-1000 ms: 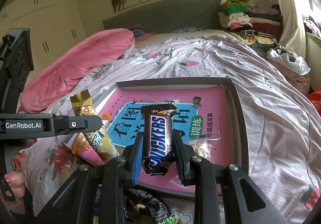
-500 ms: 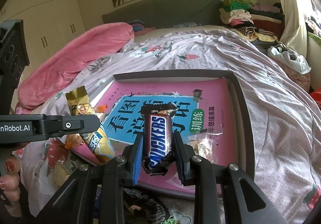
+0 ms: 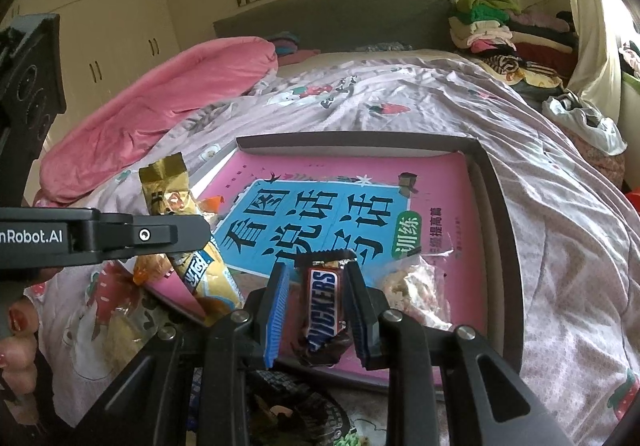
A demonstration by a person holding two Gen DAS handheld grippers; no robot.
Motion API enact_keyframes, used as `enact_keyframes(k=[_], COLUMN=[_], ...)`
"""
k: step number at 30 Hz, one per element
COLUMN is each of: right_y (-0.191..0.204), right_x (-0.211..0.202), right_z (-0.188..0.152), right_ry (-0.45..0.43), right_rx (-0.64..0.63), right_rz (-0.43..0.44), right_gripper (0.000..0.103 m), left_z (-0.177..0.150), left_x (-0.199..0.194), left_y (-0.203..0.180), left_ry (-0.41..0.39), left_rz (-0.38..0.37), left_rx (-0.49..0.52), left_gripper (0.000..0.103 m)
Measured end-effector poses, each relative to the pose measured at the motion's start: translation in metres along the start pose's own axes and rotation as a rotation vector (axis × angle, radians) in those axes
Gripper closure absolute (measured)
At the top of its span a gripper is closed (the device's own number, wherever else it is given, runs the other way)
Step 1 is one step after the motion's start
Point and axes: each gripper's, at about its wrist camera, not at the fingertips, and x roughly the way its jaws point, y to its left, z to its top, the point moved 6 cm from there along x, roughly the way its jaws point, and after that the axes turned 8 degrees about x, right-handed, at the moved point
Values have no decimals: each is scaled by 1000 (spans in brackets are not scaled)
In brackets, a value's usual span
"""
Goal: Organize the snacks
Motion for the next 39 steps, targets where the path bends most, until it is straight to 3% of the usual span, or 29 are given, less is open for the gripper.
enact_keyframes(k=[9,12,17,28,39], right_y=[-2,-1,1,1,-1], right_x=[-8,-11,-13,-21,-27], right_z=[-6,-8,-8,-5,-2], right_ry=[15,17,10,-11,-31], right_rx=[4,-1,-9,3,19], right_rz=[11,17,22,37,34], right_gripper=[74,74,74,74,63], left_z=[0,0,0,0,-2], left_x=[-2,-2,-3,-12,-24], left_y=[7,9,11,11,10], left_ry=[-3,-5,-7,-29,-46], left_rz=[9,11,10,12,37], left_rx=[-13,-21,-26,-24,-3], left_gripper=[80,70,69,51,34])
